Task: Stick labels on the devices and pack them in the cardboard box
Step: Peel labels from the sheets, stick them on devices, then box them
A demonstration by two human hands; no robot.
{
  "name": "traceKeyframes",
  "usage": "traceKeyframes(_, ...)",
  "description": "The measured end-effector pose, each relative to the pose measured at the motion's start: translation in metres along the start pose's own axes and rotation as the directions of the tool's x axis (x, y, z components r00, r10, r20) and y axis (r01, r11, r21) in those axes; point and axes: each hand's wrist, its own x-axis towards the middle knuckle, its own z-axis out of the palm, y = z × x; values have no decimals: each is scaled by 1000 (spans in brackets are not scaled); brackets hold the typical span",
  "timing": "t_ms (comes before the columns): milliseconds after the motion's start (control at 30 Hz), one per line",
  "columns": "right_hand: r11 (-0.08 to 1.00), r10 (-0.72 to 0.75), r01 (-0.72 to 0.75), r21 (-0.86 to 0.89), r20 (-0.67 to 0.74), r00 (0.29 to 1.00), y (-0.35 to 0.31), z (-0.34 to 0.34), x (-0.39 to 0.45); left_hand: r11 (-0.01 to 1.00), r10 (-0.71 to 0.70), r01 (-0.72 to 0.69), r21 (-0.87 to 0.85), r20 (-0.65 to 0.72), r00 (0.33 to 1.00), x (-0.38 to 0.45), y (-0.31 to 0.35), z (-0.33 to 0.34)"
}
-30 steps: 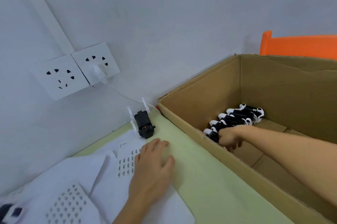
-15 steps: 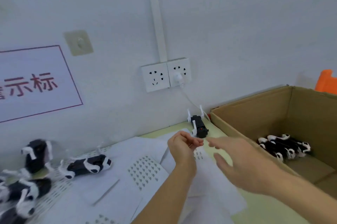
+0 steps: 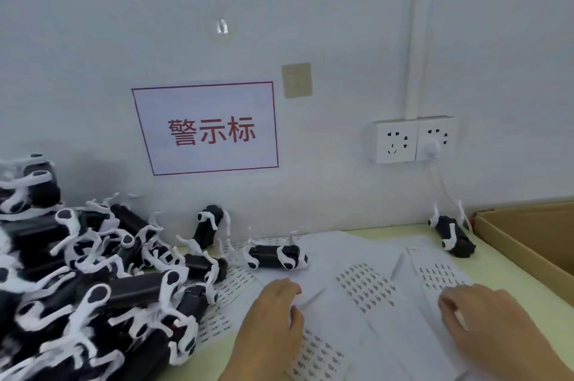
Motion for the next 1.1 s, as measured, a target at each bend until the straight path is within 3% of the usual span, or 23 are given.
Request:
traceKeyframes(67,991,10,4,137,-102,995,-29,1,7,995,-26,25,98,13,1000,-13,-22,-1)
traceKeyframes(167,912,8,33,410,-97,995,-81,12,15,991,-46,47,122,-12,999,-16,-34,-3)
traceKeyframes(267,738,38,20,674,-71,997,-124,24,28,994,-26,34,101,-78,997,-8,-39,-5)
traceKeyframes(400,567,141,-28,823,-64,988,-164,31,46,998,-53,56,26,-76,996,-4,-46,-7)
traceKeyframes(467,518,171,-59,853,-36,985,-181,37,51,995,-85,82,-51,-63,994,-4,-52,-9)
traceKeyframes(533,536,177,-100,838,5,984,-191,47,55,982,-126,118,-149,-46,991,-3,-60,-12)
traceKeyframes(700,786,26,-74,614,86,996,-198,53,77,967,-130,105,-233,-94,987,5,-70,-13)
traceKeyframes(767,821,-16,-23,570,63,998,-207,54,88,974,-108,80,-210,-122,987,6,-69,-10)
traceKeyframes(967,743,67,35,668,-126,990,-232,64,95,975,-86,53,-216,-149,985,3,-71,-7)
traceKeyframes(1100,594,96,51,803,-134,986,-223,50,94,965,-73,23,-261,-186,980,4,-74,-6)
